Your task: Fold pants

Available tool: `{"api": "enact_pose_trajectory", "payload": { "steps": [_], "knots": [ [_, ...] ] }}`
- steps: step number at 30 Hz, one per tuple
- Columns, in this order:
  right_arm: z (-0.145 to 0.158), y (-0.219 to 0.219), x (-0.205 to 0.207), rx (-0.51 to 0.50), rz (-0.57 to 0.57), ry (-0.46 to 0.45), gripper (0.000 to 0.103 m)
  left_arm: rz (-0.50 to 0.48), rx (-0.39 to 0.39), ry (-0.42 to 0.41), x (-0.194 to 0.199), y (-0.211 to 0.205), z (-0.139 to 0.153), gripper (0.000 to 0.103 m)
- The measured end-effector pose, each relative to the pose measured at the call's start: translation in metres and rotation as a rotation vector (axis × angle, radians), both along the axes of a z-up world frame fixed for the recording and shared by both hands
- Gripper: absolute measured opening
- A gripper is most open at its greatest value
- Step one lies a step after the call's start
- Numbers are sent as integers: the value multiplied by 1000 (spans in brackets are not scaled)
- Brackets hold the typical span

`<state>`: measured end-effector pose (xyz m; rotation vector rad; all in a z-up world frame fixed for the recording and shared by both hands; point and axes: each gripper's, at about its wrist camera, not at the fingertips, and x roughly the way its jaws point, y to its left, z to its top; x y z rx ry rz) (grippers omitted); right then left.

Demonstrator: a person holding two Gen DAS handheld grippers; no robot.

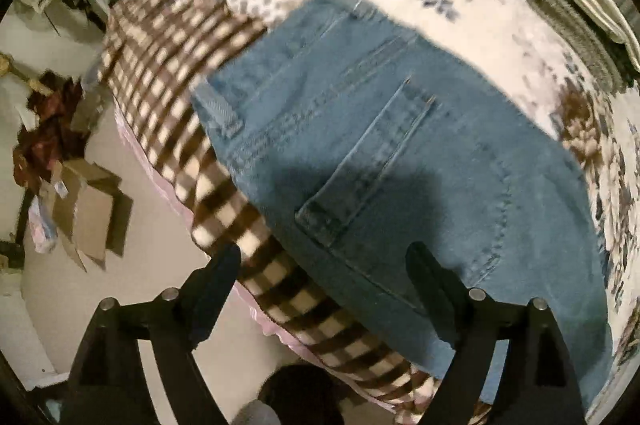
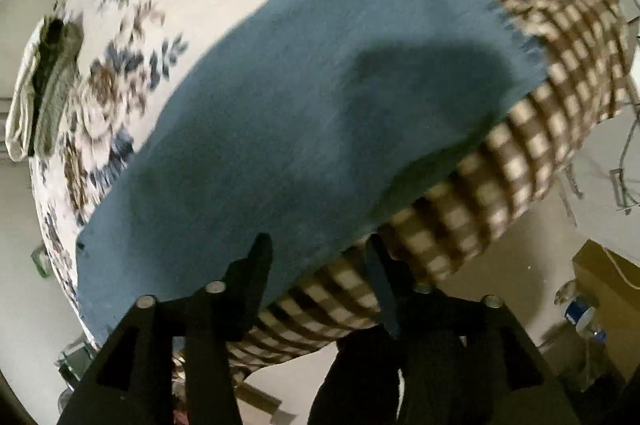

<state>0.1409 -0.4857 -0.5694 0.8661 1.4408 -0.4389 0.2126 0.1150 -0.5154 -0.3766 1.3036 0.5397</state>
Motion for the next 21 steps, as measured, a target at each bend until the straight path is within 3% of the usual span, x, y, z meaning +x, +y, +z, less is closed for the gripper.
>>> {"api": "enact_pose_trajectory", "payload": {
  "steps": [3, 7, 12, 17, 19, 20, 21],
  "knots": [
    [22, -39, -11, -83, -60, -7, 59, -29, 40, -17, 8, -23, 13, 84],
    [29, -94, -10, -207, -99, -1, 63, -157, 117, -5, 22, -85, 15, 84],
    [11, -139, 30, -295, 17, 4, 63, -309, 190, -1, 30, -169, 4, 84],
    [-24, -154, 67, -269, 147, 9, 62, -372, 204, 33, 25, -242, -13, 84],
    [-30, -154, 72, -278, 213, 0, 34, -392, 203, 49, 23, -266, -17, 84],
    [-31, -154, 73, -280, 239, -8, 10, -406, 205, 62, 20, -279, -20, 84],
    [-29, -156, 73, -300, 264, -17, 5, -422, 205, 72, 18, -291, -23, 84]
  ]
}}
